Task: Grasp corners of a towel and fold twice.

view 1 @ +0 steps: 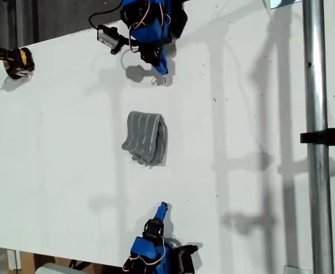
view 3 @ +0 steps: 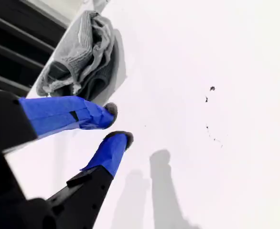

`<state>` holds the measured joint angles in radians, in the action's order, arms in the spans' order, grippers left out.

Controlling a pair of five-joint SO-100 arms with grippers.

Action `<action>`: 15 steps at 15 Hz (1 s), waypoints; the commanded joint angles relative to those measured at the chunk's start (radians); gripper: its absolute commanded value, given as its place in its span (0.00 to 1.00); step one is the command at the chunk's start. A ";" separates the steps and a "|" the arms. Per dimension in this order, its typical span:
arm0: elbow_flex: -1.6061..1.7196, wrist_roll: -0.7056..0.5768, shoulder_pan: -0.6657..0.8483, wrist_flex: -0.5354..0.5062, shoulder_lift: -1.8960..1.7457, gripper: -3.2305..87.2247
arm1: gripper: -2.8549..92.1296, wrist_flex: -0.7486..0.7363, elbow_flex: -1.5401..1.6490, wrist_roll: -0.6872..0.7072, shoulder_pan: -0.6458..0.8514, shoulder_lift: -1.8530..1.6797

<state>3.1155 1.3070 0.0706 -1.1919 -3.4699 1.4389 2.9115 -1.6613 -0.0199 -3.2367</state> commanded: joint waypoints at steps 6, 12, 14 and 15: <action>0.005 -0.368 0.000 -0.094 -0.005 0.11 | 0.10 0.049 -0.005 0.173 0.032 -0.052; 0.005 -0.368 0.000 -0.094 -0.005 0.11 | 0.10 0.049 -0.005 0.172 0.032 -0.052; 0.005 -0.368 0.000 -0.094 -0.005 0.11 | 0.10 0.049 -0.005 0.172 0.032 -0.052; 0.005 -0.368 0.000 -0.094 -0.005 0.11 | 0.10 0.049 -0.005 0.172 0.032 -0.052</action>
<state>3.1155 0.9449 0.0675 -1.2824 -3.4699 1.4772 2.9146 -1.5018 0.0061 -3.2889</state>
